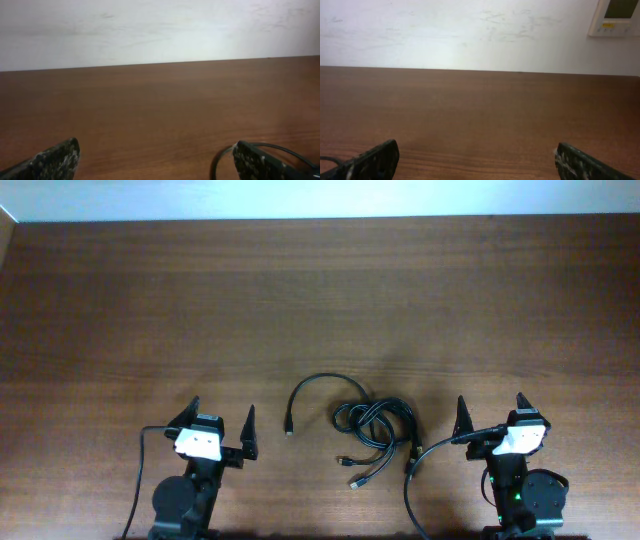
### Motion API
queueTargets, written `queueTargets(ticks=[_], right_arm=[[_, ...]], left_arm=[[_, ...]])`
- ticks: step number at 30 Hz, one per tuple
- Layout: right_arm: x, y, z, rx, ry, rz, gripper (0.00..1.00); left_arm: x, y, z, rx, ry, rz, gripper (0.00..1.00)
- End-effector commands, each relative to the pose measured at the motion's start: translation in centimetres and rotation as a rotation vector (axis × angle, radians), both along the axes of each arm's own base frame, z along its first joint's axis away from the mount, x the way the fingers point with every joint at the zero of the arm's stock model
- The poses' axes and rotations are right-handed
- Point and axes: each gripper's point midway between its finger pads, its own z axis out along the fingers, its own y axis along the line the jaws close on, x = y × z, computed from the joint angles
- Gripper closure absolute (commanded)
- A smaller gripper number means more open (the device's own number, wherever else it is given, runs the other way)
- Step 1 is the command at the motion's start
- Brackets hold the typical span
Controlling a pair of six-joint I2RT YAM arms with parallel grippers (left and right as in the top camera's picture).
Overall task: Untangle cables
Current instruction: 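Reach the left gripper down to the black cable bundle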
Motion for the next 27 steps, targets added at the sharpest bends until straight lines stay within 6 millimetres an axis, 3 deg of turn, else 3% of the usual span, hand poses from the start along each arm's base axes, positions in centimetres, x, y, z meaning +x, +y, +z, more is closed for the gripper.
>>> queueTargets(ticks=[1,8,14,17,22,27], right_arm=[[0.0,-0.1,-0.2,-0.001,0.003,-0.008,0.01],[0.0,-0.1,-0.2,-0.001,0.003,-0.008,0.01],[0.0,-0.1,-0.2,-0.001,0.003,-0.008,0.01],[0.0,-0.1,-0.2,-0.001,0.003,-0.008,0.01],[0.0,-0.1,-0.2,-0.001,0.003,-0.008,0.01],[0.0,-0.1,-0.2,-0.001,0.003,-0.008,0.01]], left_arm=[[-0.7,-0.6,1.4,0.008,0.009,-0.045,0.01],[-0.4,-1.6,1.7,0.010,0.091,-0.100,0.01],[1.5,-3.8,0.4,0.002,0.311,-0.202,0.01],[2.7,-5.5,-0.9,0.043,0.446,-0.265,0.01],[4.2,-10.2,-4.1,0.141,0.686,-0.414,0.01],[3.4,-14.4,-5.7,0.214,0.745,-0.619,0.01]])
